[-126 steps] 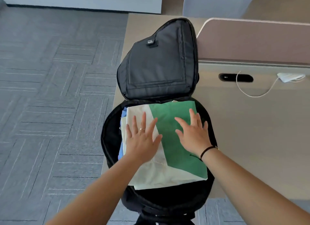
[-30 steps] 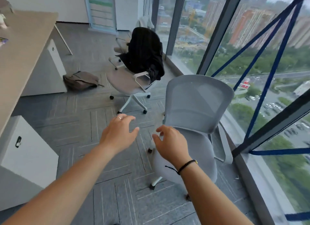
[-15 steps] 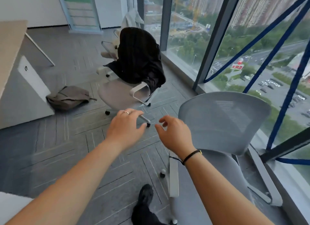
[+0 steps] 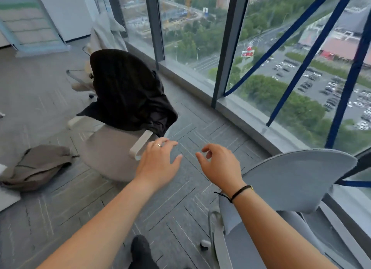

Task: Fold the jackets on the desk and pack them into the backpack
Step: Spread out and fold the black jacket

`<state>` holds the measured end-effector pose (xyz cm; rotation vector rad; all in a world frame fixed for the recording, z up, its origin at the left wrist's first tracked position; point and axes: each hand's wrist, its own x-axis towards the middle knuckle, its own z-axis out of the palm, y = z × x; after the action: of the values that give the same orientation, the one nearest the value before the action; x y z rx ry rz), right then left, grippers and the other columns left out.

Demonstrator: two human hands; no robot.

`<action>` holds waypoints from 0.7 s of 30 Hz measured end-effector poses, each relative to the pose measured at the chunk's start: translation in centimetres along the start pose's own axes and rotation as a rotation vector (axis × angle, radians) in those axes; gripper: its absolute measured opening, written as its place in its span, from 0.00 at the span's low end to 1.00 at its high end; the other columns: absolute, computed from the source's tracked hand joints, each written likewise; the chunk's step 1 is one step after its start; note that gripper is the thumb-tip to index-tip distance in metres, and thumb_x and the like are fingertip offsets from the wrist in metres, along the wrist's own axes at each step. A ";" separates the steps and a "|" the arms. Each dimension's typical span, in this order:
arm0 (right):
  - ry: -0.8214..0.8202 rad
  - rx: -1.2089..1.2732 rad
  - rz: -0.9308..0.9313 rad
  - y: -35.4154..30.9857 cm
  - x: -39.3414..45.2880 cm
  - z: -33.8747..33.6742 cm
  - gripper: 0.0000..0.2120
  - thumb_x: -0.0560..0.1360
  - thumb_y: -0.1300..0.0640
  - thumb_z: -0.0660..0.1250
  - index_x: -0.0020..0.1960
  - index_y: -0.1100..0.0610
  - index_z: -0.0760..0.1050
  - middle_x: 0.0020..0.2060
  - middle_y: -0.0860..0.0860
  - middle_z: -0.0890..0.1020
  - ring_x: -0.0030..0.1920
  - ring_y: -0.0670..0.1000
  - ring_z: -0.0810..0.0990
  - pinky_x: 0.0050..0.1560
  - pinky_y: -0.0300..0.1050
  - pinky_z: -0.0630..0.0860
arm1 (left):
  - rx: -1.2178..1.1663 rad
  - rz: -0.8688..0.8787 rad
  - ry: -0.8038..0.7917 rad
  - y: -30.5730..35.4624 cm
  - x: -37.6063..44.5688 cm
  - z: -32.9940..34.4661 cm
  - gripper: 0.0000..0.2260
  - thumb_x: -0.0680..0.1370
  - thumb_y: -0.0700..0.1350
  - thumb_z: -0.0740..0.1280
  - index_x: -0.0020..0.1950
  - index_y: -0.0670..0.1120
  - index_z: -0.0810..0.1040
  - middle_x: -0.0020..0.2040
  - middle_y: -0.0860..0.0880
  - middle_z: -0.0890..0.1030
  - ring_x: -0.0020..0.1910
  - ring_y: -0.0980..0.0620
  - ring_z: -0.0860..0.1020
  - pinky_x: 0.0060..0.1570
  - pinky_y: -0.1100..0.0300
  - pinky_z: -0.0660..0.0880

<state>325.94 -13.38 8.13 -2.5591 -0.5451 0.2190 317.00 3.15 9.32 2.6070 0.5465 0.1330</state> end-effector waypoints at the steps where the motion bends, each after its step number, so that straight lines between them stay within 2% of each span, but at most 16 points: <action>1: 0.011 -0.004 0.028 0.2 1.6 0.3 0.15 0.79 0.40 0.62 0.59 0.47 0.76 0.48 0.43 0.80 0.47 0.45 0.75 0.43 0.45 0.71 | -0.021 0.027 -0.021 -0.1 2.3 0.5 0.20 0.81 0.56 0.64 0.71 0.53 0.72 0.73 0.51 0.68 0.72 0.49 0.63 0.69 0.51 0.66; 7: 0.047 -0.058 0.219 1.2 10.2 1.0 0.16 0.79 0.39 0.62 0.61 0.47 0.76 0.51 0.43 0.81 0.55 0.47 0.79 0.50 0.46 0.76 | -0.113 0.239 -0.197 0.2 16.5 2.9 0.20 0.81 0.56 0.64 0.72 0.54 0.72 0.75 0.49 0.65 0.73 0.49 0.65 0.70 0.47 0.67; 10: 0.068 -0.075 0.361 1.4 13.4 -0.1 0.16 0.79 0.39 0.62 0.61 0.47 0.76 0.50 0.43 0.81 0.54 0.47 0.79 0.50 0.45 0.76 | -0.126 0.351 -0.315 1.1 23.7 2.6 0.20 0.81 0.56 0.63 0.73 0.54 0.70 0.75 0.50 0.65 0.69 0.48 0.70 0.68 0.49 0.69; 14: 0.137 -0.069 0.539 2.1 16.3 -2.6 0.17 0.79 0.40 0.62 0.62 0.47 0.76 0.54 0.43 0.81 0.55 0.47 0.79 0.49 0.44 0.75 | -0.114 0.502 -0.452 3.8 31.8 2.5 0.20 0.81 0.55 0.64 0.73 0.54 0.70 0.72 0.52 0.68 0.71 0.50 0.68 0.67 0.51 0.69; 17: 0.215 -0.052 0.656 3.3 17.7 -4.3 0.17 0.80 0.40 0.62 0.63 0.48 0.76 0.55 0.44 0.81 0.56 0.47 0.78 0.51 0.44 0.74 | -0.134 0.615 -0.520 7.5 35.4 4.1 0.20 0.81 0.55 0.65 0.72 0.54 0.70 0.71 0.52 0.69 0.70 0.50 0.70 0.68 0.50 0.70; 21: 0.319 -0.027 0.808 6.3 18.5 -5.6 0.17 0.79 0.40 0.62 0.62 0.49 0.76 0.53 0.44 0.81 0.54 0.46 0.79 0.51 0.44 0.76 | -0.135 0.811 -0.638 13.2 37.7 8.0 0.21 0.80 0.55 0.66 0.73 0.54 0.71 0.70 0.53 0.69 0.70 0.53 0.69 0.69 0.55 0.67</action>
<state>346.31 -13.13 8.78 -2.6270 0.6231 0.0685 357.70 4.17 8.28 2.3838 -0.7138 -0.3798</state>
